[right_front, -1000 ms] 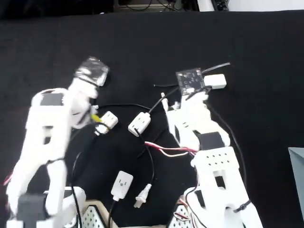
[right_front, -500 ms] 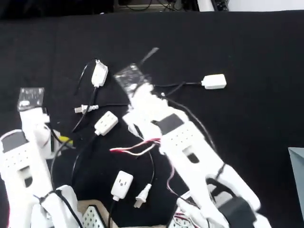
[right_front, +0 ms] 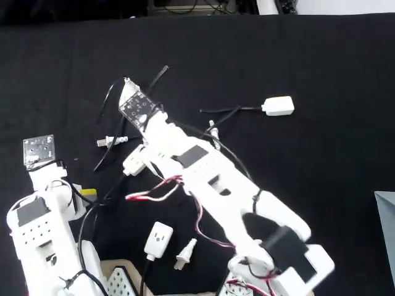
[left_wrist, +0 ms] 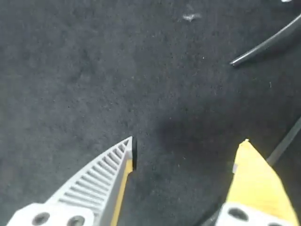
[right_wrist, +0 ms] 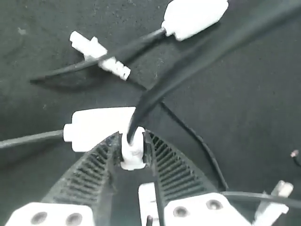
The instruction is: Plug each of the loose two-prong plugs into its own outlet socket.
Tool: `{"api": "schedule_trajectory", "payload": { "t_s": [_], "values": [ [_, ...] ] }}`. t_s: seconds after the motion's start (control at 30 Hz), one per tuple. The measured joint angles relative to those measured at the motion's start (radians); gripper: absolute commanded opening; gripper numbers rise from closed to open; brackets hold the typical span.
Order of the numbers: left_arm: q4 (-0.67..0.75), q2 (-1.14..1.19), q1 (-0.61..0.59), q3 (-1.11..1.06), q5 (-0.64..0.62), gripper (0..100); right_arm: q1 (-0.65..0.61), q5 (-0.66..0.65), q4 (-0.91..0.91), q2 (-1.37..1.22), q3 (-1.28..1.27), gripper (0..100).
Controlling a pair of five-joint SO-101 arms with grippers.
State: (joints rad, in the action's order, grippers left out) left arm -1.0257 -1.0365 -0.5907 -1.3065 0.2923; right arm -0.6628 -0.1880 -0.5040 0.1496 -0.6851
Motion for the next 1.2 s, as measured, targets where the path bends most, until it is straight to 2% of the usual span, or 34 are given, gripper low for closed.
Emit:
{"api": "schedule_trajectory", "payload": {
  "t_s": [0.33, 0.77, 1.03, 1.2],
  "values": [
    [0.0, -0.008, 0.0, -0.002, 0.0, 34, -0.002, 0.0, 0.011, -0.13, 0.103, 1.3],
    [0.0, -0.008, 0.0, -0.002, 0.0, 34, -0.035, 0.0, 0.011, -0.146, 0.103, 1.3],
    [0.0, -0.008, 0.0, -0.002, 0.0, 34, -0.035, -0.009, 0.147, -0.149, 0.052, 1.2],
    [0.0, -0.008, 0.0, -0.002, 0.0, 34, -0.035, -0.034, 0.161, -0.149, 0.032, 1.2]
  ]
}}
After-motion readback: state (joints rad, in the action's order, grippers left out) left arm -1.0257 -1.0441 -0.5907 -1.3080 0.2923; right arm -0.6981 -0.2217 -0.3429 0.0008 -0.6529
